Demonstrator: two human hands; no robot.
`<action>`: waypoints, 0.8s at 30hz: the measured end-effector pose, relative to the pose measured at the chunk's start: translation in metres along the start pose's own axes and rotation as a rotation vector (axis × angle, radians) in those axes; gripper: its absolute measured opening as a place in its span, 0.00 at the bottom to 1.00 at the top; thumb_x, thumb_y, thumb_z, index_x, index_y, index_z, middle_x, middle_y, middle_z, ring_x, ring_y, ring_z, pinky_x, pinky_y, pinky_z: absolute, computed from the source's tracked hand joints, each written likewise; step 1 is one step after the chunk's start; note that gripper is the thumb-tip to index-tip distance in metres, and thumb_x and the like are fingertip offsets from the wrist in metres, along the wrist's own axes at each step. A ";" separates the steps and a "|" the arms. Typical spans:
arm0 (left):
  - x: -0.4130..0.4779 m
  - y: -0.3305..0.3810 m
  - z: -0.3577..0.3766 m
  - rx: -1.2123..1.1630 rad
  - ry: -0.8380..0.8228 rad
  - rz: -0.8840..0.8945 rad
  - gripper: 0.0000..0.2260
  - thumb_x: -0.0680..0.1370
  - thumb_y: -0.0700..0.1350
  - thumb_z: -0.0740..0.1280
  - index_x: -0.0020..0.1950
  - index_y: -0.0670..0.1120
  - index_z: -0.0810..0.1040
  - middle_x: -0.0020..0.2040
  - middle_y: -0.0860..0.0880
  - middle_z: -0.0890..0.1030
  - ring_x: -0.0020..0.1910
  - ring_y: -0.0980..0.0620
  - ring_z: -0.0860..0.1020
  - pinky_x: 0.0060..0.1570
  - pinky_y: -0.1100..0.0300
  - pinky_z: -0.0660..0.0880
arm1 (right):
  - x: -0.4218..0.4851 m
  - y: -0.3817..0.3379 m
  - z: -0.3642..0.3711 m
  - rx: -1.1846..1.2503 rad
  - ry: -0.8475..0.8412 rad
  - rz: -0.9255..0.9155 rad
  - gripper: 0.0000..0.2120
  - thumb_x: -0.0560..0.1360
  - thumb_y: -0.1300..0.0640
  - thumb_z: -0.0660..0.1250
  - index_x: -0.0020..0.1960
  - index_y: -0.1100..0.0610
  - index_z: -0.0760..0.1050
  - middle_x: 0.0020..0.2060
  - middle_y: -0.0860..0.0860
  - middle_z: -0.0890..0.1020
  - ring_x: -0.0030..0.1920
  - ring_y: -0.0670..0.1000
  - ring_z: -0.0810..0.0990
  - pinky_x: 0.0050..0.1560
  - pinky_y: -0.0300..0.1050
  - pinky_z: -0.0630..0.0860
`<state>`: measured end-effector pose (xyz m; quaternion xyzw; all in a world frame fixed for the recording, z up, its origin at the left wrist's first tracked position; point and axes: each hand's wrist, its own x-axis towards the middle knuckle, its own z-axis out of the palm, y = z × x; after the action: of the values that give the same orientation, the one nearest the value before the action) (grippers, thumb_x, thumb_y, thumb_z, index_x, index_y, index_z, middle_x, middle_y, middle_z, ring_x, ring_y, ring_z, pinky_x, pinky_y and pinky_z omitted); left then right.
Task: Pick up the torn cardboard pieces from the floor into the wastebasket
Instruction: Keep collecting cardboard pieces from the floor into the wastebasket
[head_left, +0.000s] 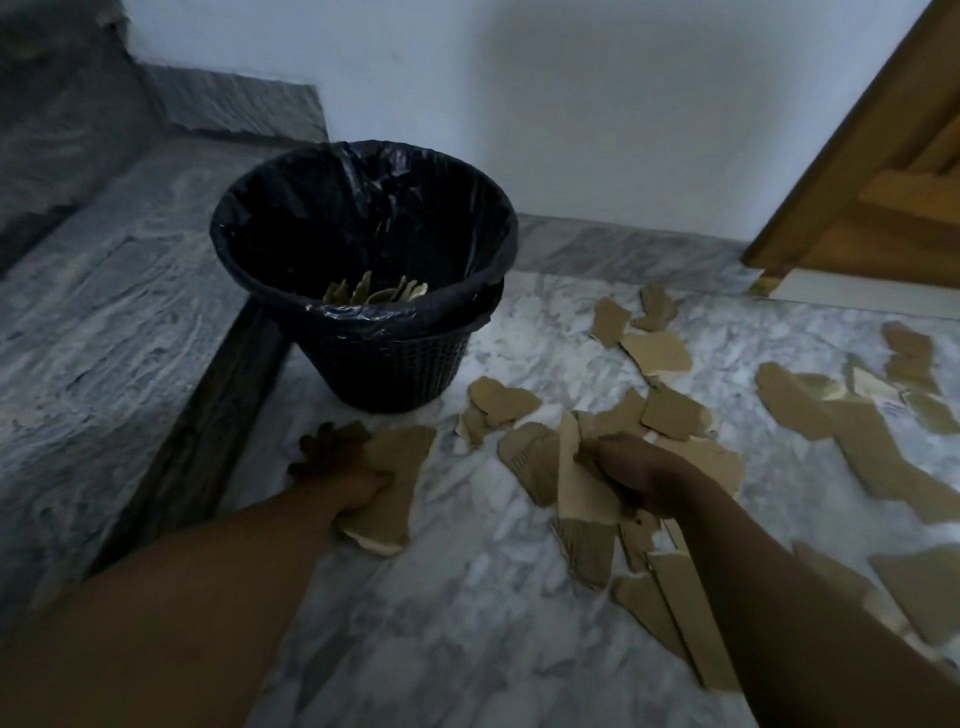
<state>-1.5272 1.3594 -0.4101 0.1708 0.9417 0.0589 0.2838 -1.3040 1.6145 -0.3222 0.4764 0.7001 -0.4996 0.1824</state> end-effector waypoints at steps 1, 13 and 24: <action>-0.001 0.001 0.000 0.015 0.002 0.027 0.42 0.71 0.67 0.68 0.79 0.58 0.52 0.77 0.44 0.53 0.74 0.36 0.55 0.69 0.41 0.62 | -0.001 0.003 0.001 0.011 0.000 0.020 0.17 0.82 0.48 0.60 0.59 0.62 0.74 0.43 0.57 0.76 0.37 0.56 0.75 0.38 0.47 0.70; -0.028 0.023 0.011 -0.007 0.002 0.240 0.37 0.70 0.59 0.74 0.74 0.47 0.65 0.69 0.46 0.72 0.64 0.45 0.75 0.59 0.52 0.75 | 0.048 -0.007 0.062 -0.709 0.164 -0.182 0.34 0.78 0.37 0.58 0.79 0.53 0.59 0.79 0.59 0.48 0.79 0.65 0.46 0.73 0.73 0.48; -0.022 0.022 -0.008 -0.285 0.158 0.126 0.25 0.78 0.58 0.64 0.68 0.43 0.72 0.62 0.42 0.78 0.56 0.42 0.78 0.52 0.52 0.77 | 0.023 -0.009 0.103 -0.896 0.093 -0.360 0.33 0.69 0.46 0.77 0.66 0.58 0.68 0.68 0.59 0.61 0.64 0.65 0.66 0.65 0.64 0.67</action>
<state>-1.5084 1.3719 -0.3876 0.1822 0.9307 0.2225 0.2262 -1.3452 1.5350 -0.3795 0.2440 0.9251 -0.1509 0.2489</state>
